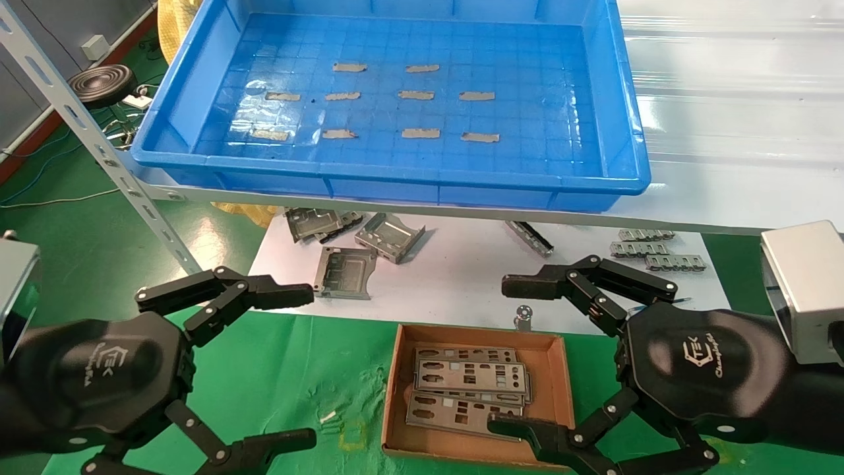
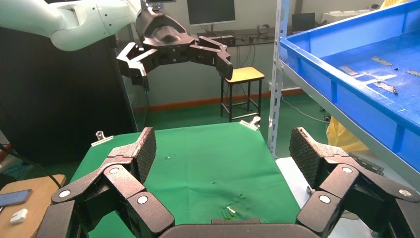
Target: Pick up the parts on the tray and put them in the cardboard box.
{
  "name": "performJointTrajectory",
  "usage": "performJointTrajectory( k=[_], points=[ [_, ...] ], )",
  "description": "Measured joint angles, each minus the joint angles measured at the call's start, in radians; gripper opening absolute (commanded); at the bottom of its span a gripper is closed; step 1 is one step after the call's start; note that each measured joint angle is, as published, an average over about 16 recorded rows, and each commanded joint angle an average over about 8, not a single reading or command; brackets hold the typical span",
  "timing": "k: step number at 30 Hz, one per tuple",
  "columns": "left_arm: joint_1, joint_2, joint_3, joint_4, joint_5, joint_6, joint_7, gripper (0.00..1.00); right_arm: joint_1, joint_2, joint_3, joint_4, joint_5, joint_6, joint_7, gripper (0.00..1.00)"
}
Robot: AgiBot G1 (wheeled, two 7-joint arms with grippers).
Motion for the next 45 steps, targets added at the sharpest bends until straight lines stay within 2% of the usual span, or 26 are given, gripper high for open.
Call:
performJointTrajectory(
  k=[45],
  points=[
    [-0.002, 0.002, 0.002, 0.004, 0.001, 0.000, 0.001, 1.00, 0.000, 0.000, 0.000, 0.000, 0.000, 0.000, 0.000, 1.00]
  ],
)
